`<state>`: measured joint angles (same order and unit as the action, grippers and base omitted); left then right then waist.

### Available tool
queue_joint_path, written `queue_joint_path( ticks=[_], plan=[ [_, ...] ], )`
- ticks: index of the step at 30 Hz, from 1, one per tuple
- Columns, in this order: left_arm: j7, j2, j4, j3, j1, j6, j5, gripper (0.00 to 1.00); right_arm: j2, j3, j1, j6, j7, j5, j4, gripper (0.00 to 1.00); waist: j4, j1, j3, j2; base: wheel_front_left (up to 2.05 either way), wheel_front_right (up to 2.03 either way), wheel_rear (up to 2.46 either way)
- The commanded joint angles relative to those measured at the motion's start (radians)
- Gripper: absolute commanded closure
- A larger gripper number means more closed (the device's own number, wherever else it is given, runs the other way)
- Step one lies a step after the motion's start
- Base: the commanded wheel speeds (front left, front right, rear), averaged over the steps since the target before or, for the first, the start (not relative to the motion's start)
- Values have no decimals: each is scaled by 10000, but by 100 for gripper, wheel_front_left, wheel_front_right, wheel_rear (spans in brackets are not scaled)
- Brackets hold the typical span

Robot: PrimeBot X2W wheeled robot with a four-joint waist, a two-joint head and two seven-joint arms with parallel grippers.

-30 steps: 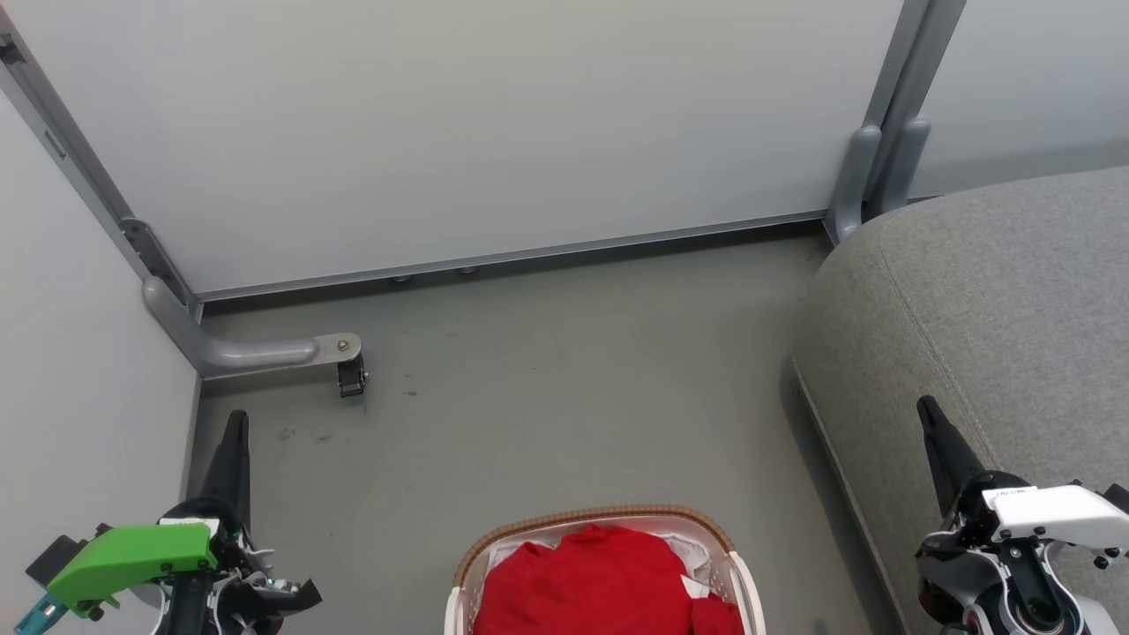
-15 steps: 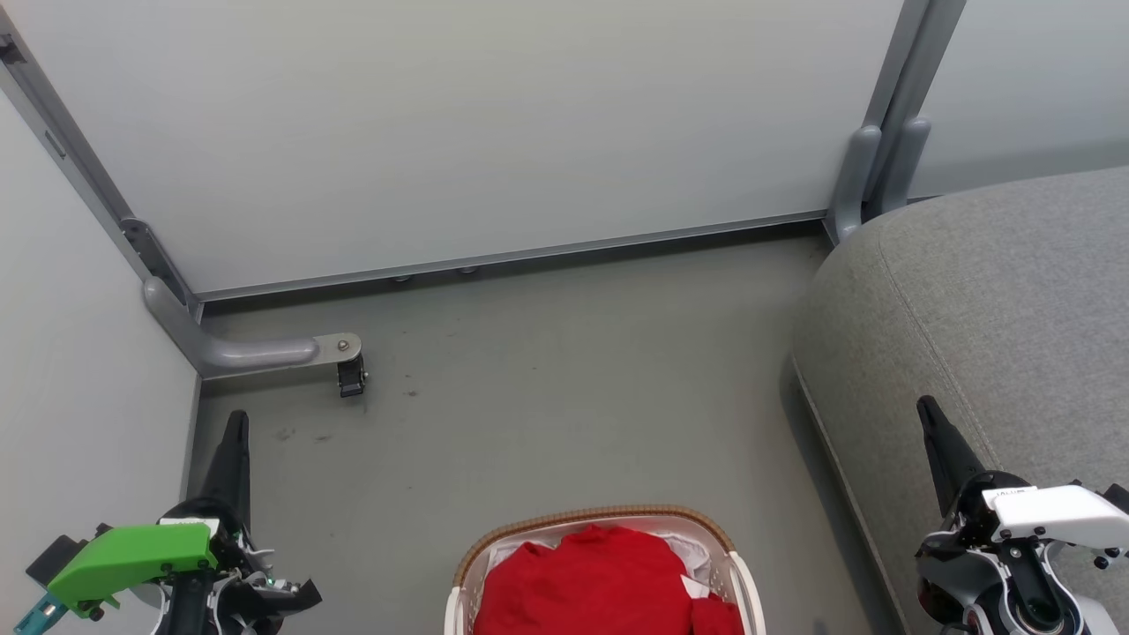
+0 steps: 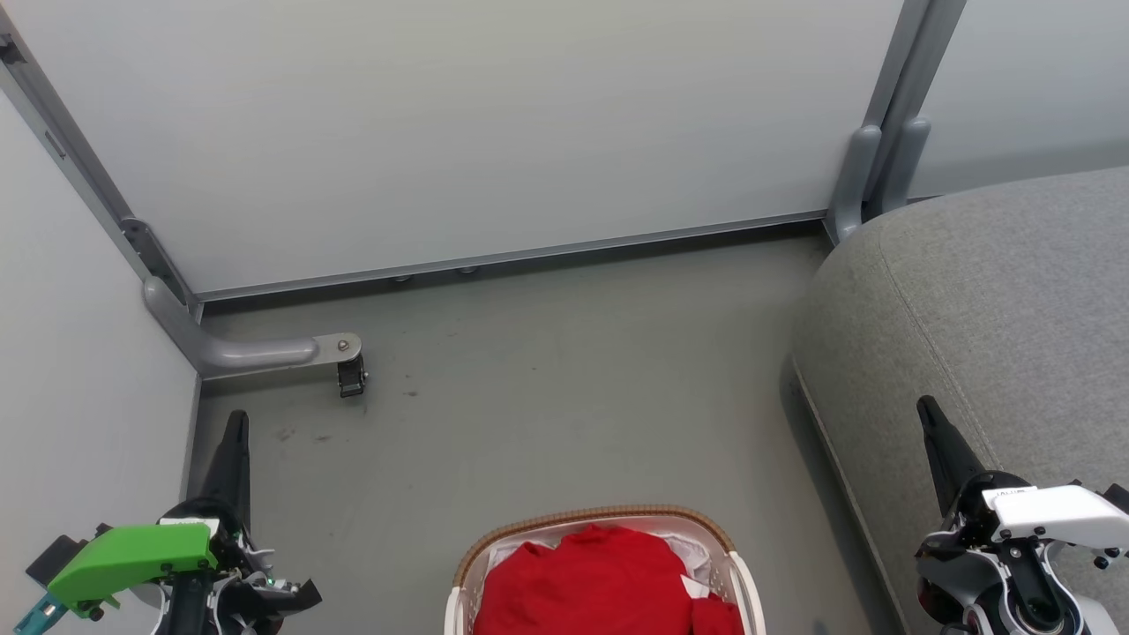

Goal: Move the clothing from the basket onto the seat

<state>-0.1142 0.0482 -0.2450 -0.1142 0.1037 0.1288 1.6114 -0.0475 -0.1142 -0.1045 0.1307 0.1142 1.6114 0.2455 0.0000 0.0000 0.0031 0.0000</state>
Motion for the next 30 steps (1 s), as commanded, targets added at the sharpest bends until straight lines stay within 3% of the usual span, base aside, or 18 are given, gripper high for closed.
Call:
queue_joint_path(
  ticks=[1,17,18,30],
  plan=[
    [-23,41,15,-15,113,50,32,100,-58,-11,-78,0,24,32,-34,100,0,0,0,0,0,0,0],
    [-23,41,15,-15,114,48,31,100,-58,-11,-78,0,24,31,-34,100,0,0,0,0,0,0,0],
    [6,-6,-25,10,-11,0,-3,0,9,8,16,0,-7,-5,30,0,0,0,0,0,0,0,0],
    [412,-58,-199,457,-418,-18,-230,0,110,347,350,-3,-404,-296,287,0,2,0,10,0,0,0,0]
  ],
)
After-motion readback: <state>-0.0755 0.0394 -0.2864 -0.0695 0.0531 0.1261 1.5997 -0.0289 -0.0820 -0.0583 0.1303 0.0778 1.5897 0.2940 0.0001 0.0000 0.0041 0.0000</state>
